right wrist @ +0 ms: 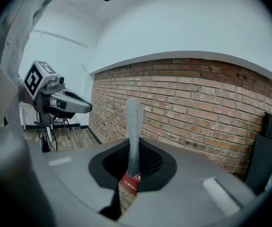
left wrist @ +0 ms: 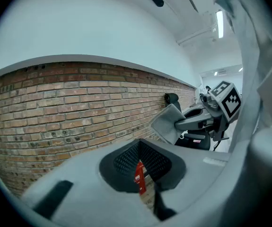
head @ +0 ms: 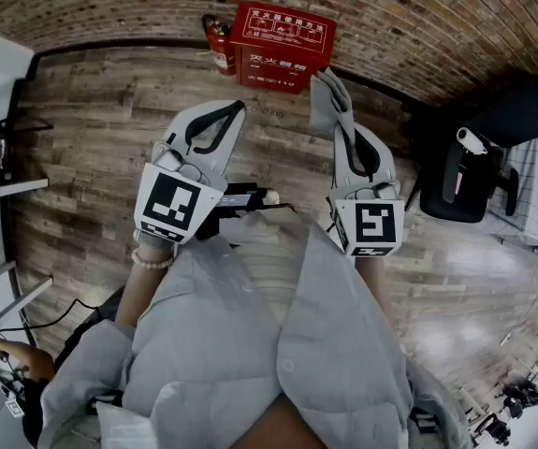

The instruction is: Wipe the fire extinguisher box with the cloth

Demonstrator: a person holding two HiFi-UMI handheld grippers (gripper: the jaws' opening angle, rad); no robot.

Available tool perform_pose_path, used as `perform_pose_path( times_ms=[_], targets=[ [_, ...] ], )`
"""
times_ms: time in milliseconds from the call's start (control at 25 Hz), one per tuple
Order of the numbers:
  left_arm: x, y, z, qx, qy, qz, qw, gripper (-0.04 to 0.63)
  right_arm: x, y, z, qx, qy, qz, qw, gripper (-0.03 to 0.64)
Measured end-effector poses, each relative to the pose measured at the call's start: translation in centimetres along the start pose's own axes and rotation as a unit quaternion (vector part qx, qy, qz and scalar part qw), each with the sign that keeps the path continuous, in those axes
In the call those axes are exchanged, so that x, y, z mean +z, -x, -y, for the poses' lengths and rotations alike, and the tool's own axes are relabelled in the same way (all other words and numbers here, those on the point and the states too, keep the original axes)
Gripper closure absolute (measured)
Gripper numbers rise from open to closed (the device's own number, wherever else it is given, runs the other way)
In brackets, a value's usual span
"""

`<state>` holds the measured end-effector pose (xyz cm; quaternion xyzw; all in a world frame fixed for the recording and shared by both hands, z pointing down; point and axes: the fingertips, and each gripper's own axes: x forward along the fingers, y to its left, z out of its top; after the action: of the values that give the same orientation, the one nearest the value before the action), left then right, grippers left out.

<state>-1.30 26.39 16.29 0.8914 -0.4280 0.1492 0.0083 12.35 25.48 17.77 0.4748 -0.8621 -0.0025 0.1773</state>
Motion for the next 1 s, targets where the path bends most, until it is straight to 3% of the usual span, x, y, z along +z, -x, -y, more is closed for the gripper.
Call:
perform_pose_path(
  times_ms=[1000],
  targets=[
    [-0.1, 0.9, -0.5, -0.010, -0.002, 0.008, 0.9999, 0.597, 0.4, 0.1, -1.5, -0.001, 0.005, -0.005, 1.000, 0.597]
  ],
)
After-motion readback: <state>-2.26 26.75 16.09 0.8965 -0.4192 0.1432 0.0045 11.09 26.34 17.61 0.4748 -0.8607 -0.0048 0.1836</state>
